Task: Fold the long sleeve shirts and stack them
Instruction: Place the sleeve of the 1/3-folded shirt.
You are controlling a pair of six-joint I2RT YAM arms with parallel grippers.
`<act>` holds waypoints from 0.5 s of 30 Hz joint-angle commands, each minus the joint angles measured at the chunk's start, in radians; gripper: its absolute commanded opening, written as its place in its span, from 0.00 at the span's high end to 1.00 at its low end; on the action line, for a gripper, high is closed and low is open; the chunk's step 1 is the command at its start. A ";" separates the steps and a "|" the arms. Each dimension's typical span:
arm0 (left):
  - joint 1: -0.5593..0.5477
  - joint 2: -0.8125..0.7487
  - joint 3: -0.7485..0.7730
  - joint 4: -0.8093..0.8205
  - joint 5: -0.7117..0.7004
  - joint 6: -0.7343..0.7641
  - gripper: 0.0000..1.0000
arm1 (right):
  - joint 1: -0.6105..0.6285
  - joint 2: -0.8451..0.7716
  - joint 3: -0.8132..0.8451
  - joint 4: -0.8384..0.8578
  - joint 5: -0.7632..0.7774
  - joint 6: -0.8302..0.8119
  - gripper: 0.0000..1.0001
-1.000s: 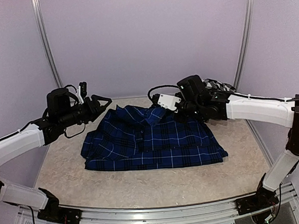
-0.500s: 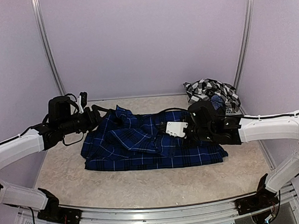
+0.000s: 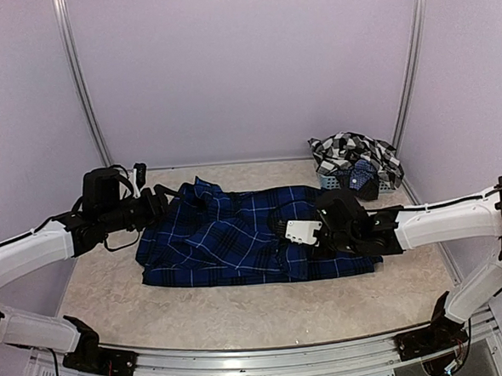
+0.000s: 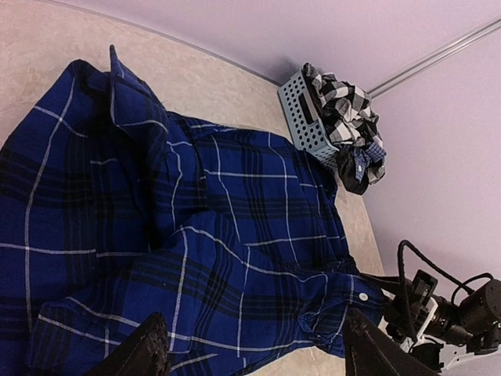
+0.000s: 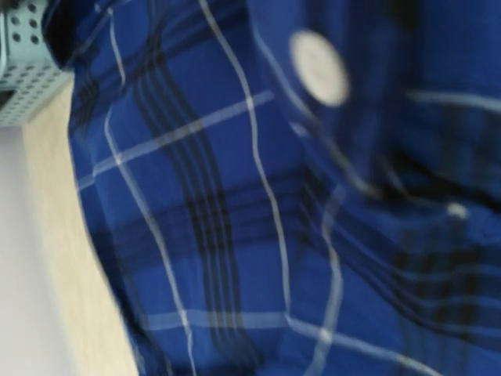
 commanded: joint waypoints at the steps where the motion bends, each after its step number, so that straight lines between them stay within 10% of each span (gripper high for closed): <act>1: -0.010 -0.017 -0.011 -0.006 -0.014 0.013 0.28 | 0.000 0.038 0.014 -0.068 0.132 0.102 0.76; 8: -0.014 -0.014 -0.010 -0.007 -0.023 0.012 0.28 | -0.003 0.032 0.076 -0.292 0.244 0.337 0.38; 15: -0.014 -0.004 -0.011 -0.002 -0.022 0.003 0.27 | -0.005 0.038 0.216 -0.587 0.218 0.672 0.21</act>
